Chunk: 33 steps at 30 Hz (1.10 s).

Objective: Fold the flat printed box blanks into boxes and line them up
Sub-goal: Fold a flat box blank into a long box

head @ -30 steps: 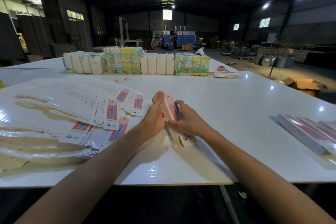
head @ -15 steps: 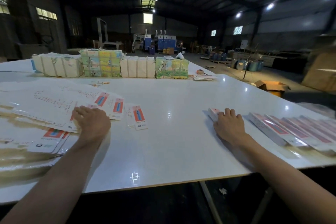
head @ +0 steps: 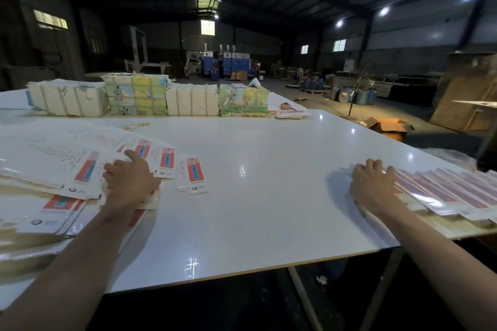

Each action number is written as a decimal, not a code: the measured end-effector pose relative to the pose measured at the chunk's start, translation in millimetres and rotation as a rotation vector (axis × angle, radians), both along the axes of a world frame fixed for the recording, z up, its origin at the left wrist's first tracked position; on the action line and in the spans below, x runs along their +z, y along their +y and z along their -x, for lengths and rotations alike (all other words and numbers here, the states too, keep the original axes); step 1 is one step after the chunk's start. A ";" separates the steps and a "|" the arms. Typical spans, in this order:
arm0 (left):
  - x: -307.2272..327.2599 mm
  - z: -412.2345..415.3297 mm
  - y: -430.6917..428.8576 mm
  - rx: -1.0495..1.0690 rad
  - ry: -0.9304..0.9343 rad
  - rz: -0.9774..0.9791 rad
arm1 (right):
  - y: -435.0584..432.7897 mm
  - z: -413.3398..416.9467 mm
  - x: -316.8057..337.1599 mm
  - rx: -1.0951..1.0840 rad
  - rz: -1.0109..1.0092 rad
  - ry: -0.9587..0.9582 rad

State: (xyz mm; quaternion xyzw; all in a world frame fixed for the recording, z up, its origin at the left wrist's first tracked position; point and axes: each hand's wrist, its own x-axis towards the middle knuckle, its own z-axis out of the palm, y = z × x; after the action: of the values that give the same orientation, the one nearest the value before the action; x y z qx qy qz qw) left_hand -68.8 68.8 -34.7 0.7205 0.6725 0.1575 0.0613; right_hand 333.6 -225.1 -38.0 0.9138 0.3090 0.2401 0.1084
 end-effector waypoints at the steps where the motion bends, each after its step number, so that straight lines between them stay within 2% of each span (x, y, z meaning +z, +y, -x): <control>1: 0.2 0.3 1.2 0.000 -0.032 0.011 | 7.9 7.0 0.5 0.048 -0.022 -0.003; 6: -5.5 1.9 14.5 -0.160 -0.342 0.023 | 74.3 66.0 8.6 0.370 -0.183 0.061; 9: 0.2 -8.5 6.0 -0.284 -0.713 0.128 | 114.0 107.1 11.8 0.608 -0.308 0.227; 12: 7.5 -25.8 -12.6 -0.393 -1.037 0.407 | 147.0 145.5 14.0 0.793 -0.451 0.521; 15: 3.4 -38.6 -27.1 -0.483 -1.242 0.599 | 170.9 174.1 10.5 0.935 -0.643 1.002; 17: -5.0 -45.6 -35.7 -0.528 -1.307 0.688 | 178.6 181.5 0.4 1.008 -0.756 1.199; 20: -15.9 -55.0 -45.2 -0.532 -1.323 0.749 | 178.4 178.5 -19.1 1.071 -0.842 1.346; 22: -19.5 -58.1 -47.3 -0.525 -1.307 0.777 | 176.1 173.8 -22.8 1.068 -0.833 1.356; 26: -20.3 -62.7 -54.8 -0.628 -1.395 0.831 | 170.6 170.2 -19.1 1.063 -0.853 1.412; 29: -19.4 -64.5 -60.5 -0.674 -1.449 0.904 | 170.0 169.3 -17.0 1.046 -0.899 1.350; 33: -24.1 -59.5 -54.3 -0.735 -1.403 0.928 | 171.0 168.3 -18.8 1.039 -0.893 1.336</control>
State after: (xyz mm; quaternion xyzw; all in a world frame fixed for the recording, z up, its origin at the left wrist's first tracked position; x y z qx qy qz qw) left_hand -9.2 14.5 -58.8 0.5313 0.2055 0.2436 0.7850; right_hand 165.2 -54.1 -56.9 0.5678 0.5537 -0.2172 -0.5691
